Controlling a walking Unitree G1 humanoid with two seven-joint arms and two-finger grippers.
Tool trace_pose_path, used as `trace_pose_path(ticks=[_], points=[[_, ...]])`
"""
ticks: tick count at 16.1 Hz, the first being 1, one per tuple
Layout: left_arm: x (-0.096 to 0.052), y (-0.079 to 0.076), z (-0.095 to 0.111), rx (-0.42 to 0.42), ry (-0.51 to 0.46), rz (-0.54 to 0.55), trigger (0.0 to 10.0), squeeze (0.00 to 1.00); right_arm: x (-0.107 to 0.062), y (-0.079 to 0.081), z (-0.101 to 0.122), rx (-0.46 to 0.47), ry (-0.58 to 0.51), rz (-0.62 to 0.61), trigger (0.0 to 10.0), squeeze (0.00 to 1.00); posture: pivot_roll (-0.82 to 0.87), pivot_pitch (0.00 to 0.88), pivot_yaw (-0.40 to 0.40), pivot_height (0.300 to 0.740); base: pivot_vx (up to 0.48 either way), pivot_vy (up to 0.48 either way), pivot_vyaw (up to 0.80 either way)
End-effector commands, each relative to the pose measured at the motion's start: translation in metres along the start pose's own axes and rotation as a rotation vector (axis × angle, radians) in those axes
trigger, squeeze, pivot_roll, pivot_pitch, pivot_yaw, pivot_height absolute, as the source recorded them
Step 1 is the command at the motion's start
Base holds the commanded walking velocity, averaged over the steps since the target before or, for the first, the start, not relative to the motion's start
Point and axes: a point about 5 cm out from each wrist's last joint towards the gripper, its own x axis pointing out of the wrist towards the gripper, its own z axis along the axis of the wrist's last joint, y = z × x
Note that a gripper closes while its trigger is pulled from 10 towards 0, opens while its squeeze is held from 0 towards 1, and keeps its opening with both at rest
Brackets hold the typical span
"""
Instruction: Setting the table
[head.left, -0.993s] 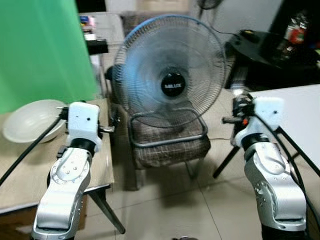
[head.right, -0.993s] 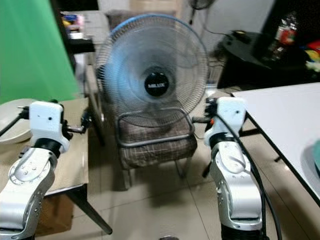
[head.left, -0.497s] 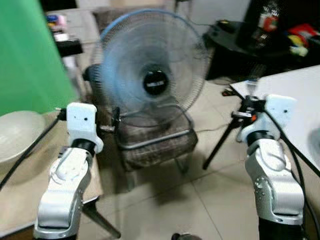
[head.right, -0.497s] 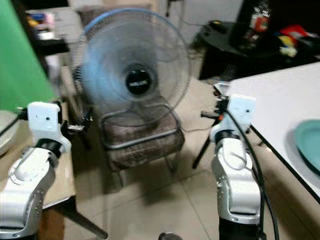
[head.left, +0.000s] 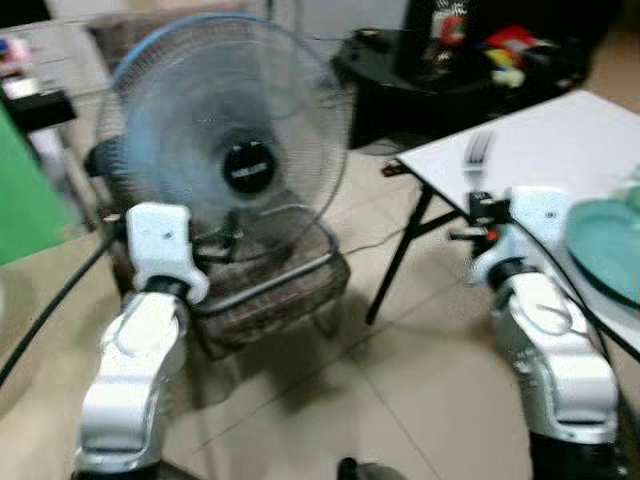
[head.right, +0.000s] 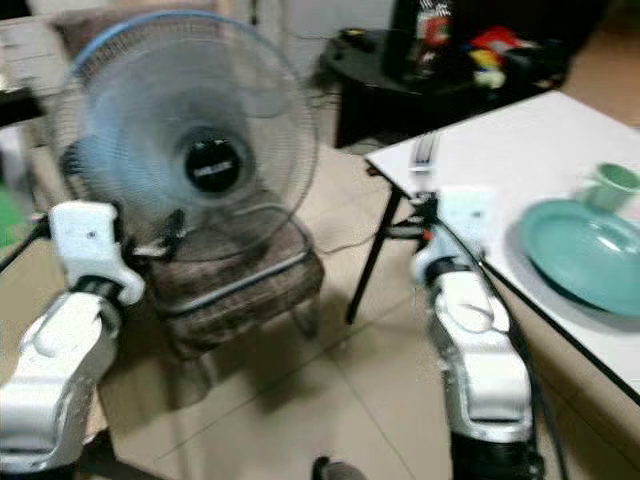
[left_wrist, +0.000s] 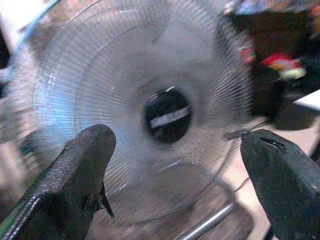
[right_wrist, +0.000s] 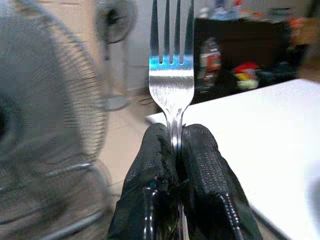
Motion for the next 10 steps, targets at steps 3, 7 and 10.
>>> trace_pose_path(ticks=[3,7,10], points=[[-0.0009,0.0047,0.0002,0.001,-0.005,0.007,10.0,0.0,-0.0031,0.0091,-0.0011,-0.007,0.015,0.041,10.0,0.0,0.06,0.0,-0.006,0.74,0.0,0.0,-0.8],[0.0005,0.0061,0.0017,0.017,-0.011,0.006,10.0,0.0,-0.0023,0.01,-0.004,0.001,0.025,0.037,10.0,0.0,0.07,0.0,-0.012,0.74,0.0,0.0,-0.8],[0.0024,0.0055,0.0027,0.011,-0.017,0.009,10.0,0.0,-0.0026,0.011,-0.0056,0.012,0.036,0.033,10.0,0.0,0.06,0.0,-0.01,0.74,0.0,0.0,-0.8]])
